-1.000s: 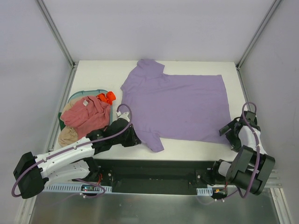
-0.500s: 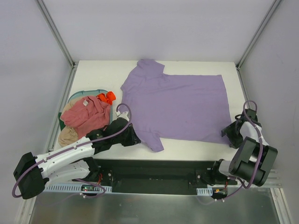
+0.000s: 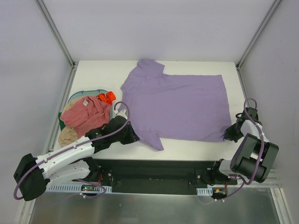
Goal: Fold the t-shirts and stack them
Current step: Grap the side of the flattened tshirt closest away from the robot with both arms
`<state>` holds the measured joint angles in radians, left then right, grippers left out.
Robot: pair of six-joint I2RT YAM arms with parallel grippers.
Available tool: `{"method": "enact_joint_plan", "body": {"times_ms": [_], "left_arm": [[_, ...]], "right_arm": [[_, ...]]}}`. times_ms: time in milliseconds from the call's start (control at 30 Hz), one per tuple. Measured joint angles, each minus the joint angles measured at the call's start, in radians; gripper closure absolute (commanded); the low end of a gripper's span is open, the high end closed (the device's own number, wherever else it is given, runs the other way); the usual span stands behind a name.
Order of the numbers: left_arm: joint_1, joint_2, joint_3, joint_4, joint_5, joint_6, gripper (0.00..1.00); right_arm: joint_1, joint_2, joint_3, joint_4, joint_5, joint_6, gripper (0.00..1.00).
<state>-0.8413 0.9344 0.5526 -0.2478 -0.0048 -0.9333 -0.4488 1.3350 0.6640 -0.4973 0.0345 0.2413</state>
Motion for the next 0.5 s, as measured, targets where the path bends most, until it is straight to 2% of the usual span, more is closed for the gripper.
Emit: {"method": "enact_joint_plan", "body": {"times_ms": [233, 500], "left_arm": [[0.040, 0.013, 0.019, -0.001, 0.001, 0.020, 1.00], [0.116, 0.077, 0.124, 0.005, 0.024, 0.075, 1.00]], "right_arm": [[0.013, -0.020, 0.007, 0.024, -0.100, -0.008, 0.99], [0.024, -0.064, 0.083, -0.003, -0.143, -0.051, 1.00]]}}
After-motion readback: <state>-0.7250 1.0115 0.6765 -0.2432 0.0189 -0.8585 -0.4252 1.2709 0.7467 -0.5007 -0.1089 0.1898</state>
